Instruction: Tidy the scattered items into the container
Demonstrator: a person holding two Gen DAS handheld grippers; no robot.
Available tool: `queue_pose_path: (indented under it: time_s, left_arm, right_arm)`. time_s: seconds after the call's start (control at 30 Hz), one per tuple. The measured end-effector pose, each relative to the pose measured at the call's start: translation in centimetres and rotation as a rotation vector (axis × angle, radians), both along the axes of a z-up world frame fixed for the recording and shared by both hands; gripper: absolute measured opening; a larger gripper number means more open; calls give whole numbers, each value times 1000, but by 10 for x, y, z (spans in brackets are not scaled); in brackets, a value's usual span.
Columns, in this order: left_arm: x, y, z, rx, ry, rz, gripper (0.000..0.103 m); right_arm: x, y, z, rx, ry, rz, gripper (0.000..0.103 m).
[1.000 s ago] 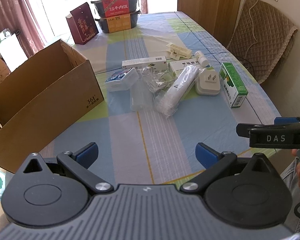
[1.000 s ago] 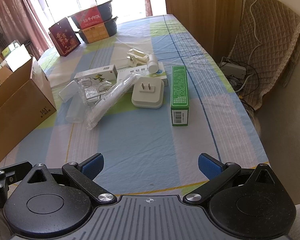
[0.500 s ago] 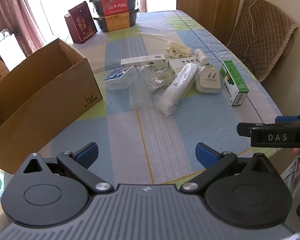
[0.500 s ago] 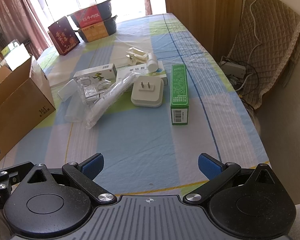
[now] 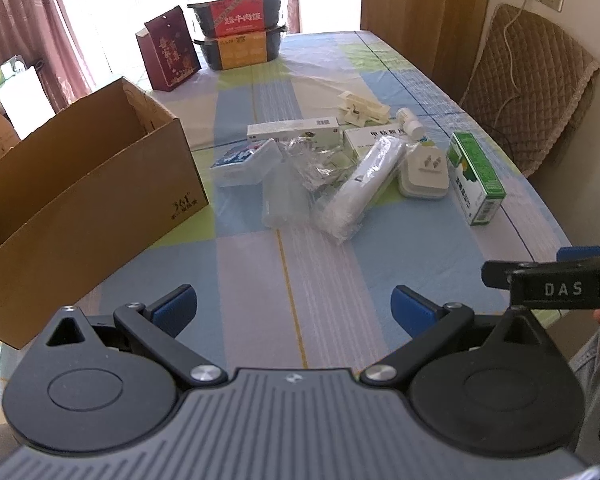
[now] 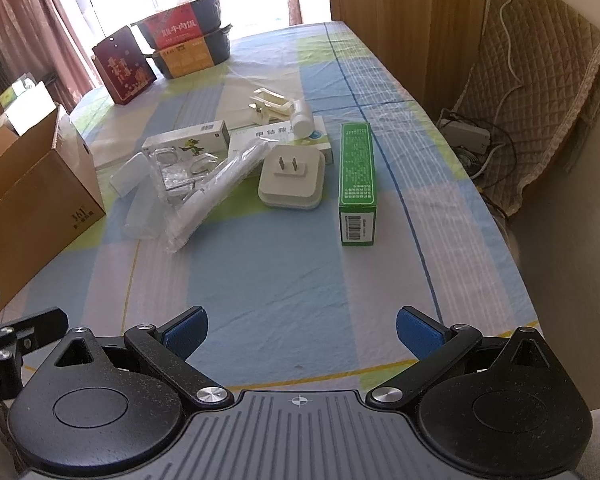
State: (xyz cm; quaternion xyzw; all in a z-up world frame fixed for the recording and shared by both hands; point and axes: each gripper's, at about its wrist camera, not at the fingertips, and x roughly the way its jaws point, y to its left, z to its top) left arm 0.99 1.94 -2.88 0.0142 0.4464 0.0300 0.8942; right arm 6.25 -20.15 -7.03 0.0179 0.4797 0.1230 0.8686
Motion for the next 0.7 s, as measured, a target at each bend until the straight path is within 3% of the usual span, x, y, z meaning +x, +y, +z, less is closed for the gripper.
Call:
queue_pose_path:
  time_s: [0.23, 0.5, 0.7]
  left_arm:
    - [4, 7, -6, -24, 3, 14, 102]
    - [12, 7, -17, 36, 5, -46, 102]
    - [30, 19, -29, 3, 15, -48, 102]
  right_arm:
    - [2, 0, -4, -10, 0, -8, 103]
    - [9, -5, -8, 17, 12, -17, 103]
    - [22, -6, -7, 29, 29, 23, 103]
